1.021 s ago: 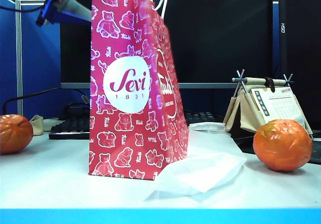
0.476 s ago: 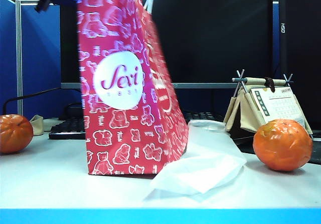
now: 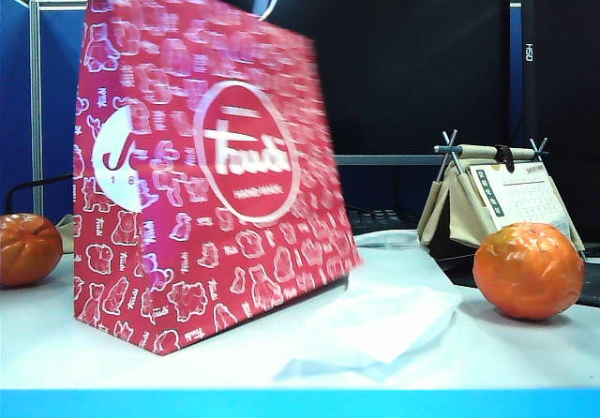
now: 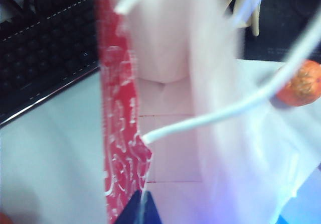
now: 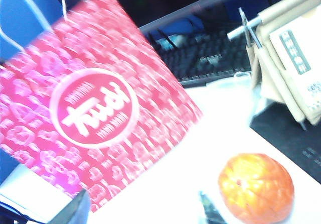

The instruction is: Open the paper bag and put two oranges into the paper bag.

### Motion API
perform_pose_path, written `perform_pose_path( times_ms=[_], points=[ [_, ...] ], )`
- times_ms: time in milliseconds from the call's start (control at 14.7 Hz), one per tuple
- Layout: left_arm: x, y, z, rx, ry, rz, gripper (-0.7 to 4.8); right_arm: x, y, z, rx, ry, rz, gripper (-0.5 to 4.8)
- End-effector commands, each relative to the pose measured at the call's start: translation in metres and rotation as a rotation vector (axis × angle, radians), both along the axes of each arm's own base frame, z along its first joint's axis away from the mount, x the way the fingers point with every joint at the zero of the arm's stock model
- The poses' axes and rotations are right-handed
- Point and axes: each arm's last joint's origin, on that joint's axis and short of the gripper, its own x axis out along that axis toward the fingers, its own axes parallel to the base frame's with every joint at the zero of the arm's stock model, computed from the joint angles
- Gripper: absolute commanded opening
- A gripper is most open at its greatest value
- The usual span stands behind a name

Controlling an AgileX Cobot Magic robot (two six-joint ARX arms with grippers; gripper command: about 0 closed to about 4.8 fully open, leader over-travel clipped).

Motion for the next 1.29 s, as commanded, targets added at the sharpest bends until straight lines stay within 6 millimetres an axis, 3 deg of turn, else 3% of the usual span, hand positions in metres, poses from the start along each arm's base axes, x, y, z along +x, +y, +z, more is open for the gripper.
perform_pose_path(
  times_ms=[68, 204, 272, 408, 544, 612, 748, 953, 1021, 1089, 1157, 1293],
  points=[
    [0.009, -0.004, -0.014, 0.053, 0.064, -0.019, -0.06, 0.000, 0.000, 0.006, -0.010, -0.062, 0.004, 2.68],
    [0.019, -0.008, -0.026, 0.082, 0.099, -0.031, 0.28, 0.000, 0.000, 0.009, -0.009, -0.088, 0.004, 2.68],
    [0.022, -0.008, -0.029, 0.099, 0.099, -0.027, 0.89, 0.000, 0.000, 0.009, -0.009, -0.092, 0.004, 2.68],
    [0.022, -0.007, -0.028, 0.134, 0.081, 0.005, 1.05, 0.000, 0.000, 0.009, -0.008, -0.092, 0.004, 2.68],
    [0.021, -0.005, -0.022, 0.170, 0.077, 0.036, 1.83, 0.000, 0.000, 0.009, -0.008, -0.092, 0.003, 2.68],
    [0.020, -0.005, -0.015, 0.167, 0.069, 0.037, 1.93, 0.000, 0.000, 0.009, -0.009, -0.092, 0.003, 2.67],
    [0.020, -0.005, -0.003, 0.147, 0.043, 0.048, 1.92, 0.000, 0.000, 0.009, -0.009, -0.092, 0.003, 2.67],
    [0.021, -0.005, -0.002, 0.145, 0.039, 0.048, 1.78, 0.001, 0.000, 0.004, -0.009, -0.059, 0.003, 2.68],
    [0.021, -0.005, -0.002, 0.145, 0.039, 0.047, 1.25, 0.002, 0.000, 0.000, -0.010, -0.039, 0.002, 2.68],
    [0.021, -0.005, -0.002, 0.146, 0.038, 0.048, -0.13, 0.003, 0.000, -0.004, -0.007, -0.014, 0.000, 2.68],
    [0.021, -0.005, -0.002, 0.147, 0.037, 0.050, -0.04, 0.003, 0.000, -0.010, -0.006, 0.017, 0.002, 2.74],
    [0.021, -0.004, -0.002, 0.159, 0.032, 0.059, -0.04, 0.006, -0.001, -0.014, 0.014, 0.042, -0.030, 4.06]
  ],
)
